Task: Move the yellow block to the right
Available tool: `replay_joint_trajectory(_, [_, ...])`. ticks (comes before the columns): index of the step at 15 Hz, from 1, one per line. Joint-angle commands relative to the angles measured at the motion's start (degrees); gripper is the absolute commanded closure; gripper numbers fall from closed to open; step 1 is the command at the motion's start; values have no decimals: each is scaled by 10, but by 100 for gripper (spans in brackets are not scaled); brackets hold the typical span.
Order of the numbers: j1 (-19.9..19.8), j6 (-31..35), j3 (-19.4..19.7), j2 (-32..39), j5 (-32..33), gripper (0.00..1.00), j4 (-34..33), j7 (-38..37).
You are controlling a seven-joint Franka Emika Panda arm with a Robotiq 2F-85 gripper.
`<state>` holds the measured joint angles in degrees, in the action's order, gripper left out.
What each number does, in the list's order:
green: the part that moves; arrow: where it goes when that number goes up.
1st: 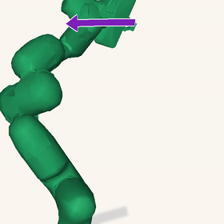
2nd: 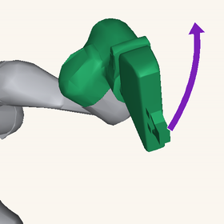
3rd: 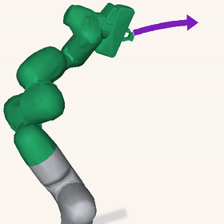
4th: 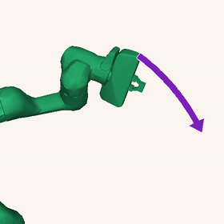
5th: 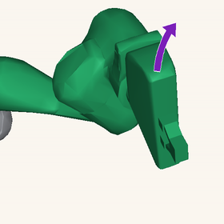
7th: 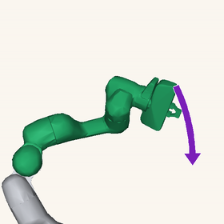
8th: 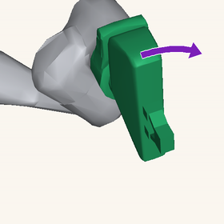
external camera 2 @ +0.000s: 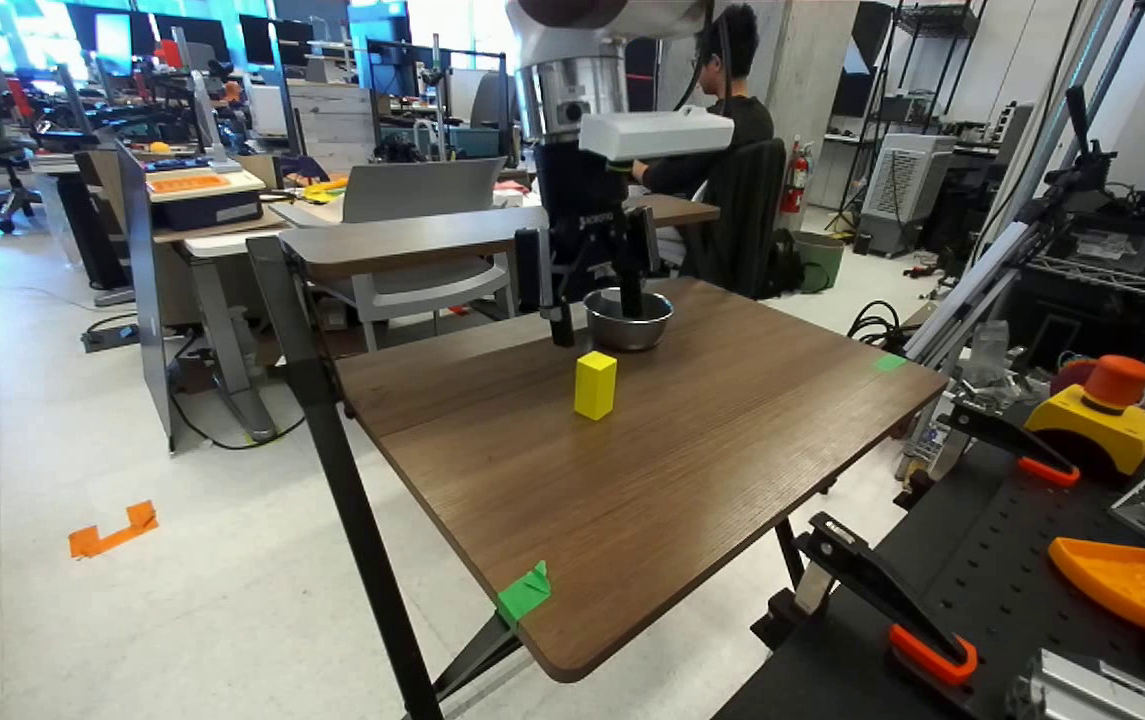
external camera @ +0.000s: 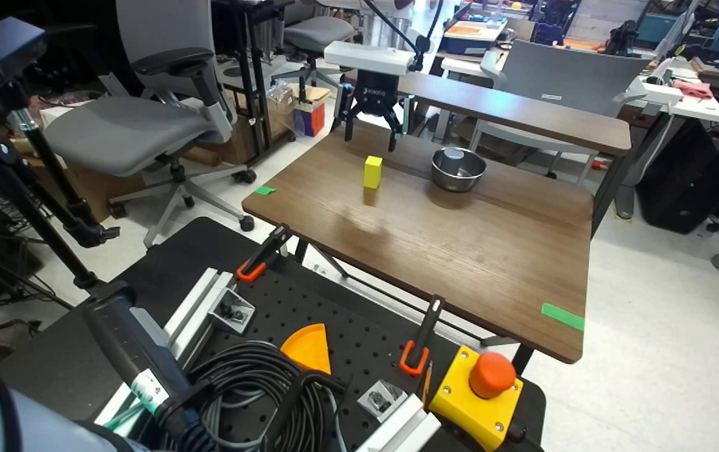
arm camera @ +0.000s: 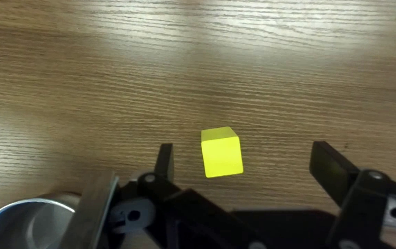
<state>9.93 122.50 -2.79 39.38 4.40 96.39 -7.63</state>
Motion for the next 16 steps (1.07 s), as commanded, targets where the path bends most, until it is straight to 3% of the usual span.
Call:
replay_joint_trajectory(1, [6, -50, 6, 56, 9, 0, -76, 3])
replay_joint_trajectory(4, [9, -75, 10, 83, 12, 0, -111, -2])
replay_joint_trajectory(6, [7, -94, 11, 103, 10, 28, -136, 0])
replay_joint_trajectory(13, [7, -168, 16, 166, 13, 81, -223, 5])
replay_joint_trajectory(14, [-3, -179, 2, 145, 5, 88, -206, 35])
replay_joint_trajectory(16, [-8, -159, -4, 75, 10, 91, -133, 67])
